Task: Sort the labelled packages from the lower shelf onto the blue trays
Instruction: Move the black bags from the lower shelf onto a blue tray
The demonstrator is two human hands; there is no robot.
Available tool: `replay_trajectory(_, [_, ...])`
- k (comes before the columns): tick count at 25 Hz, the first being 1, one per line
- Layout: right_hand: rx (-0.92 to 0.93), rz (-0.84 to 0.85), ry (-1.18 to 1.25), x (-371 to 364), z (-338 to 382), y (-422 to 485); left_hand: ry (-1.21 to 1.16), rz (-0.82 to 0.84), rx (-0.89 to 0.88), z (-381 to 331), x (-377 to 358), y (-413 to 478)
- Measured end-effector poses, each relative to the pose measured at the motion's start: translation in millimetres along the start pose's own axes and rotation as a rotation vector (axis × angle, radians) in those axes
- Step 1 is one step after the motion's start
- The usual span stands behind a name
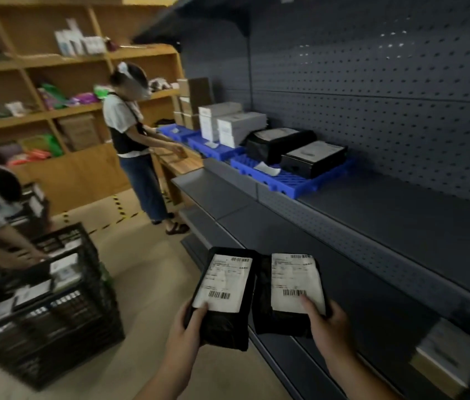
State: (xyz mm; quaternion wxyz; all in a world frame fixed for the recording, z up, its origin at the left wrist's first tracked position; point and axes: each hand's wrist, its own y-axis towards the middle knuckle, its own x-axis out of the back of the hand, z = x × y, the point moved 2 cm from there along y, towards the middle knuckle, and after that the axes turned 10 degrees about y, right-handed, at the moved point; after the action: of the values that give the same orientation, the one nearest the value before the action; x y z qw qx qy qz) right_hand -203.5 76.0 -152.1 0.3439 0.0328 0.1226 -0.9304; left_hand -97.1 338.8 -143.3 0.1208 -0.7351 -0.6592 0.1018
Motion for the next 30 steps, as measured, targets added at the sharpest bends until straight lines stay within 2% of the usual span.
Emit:
replay_trajectory(5, [0.116,0.159,0.033,-73,63,-10,-0.072,-0.104,-0.125,-69,38,4])
replay_trajectory(10, [0.247,0.174,0.094,-116,146,1,-0.066,-0.134,-0.257,-139,41,21])
replay_trajectory(15, [0.303,0.022,0.153,-130,211,47,-0.050,-0.066,-0.316,-204,19,63])
replay_trajectory(20, [0.362,-0.186,0.197,-130,253,110,-0.031,0.067,-0.371,-261,-19,149])
replay_trajectory(26, [0.371,-0.408,0.224,-126,282,175,-0.021,0.220,-0.344,-327,-100,252])
replay_trajectory(30, [0.381,-0.489,0.176,-120,292,218,0.038,0.304,-0.417,-361,-163,293])
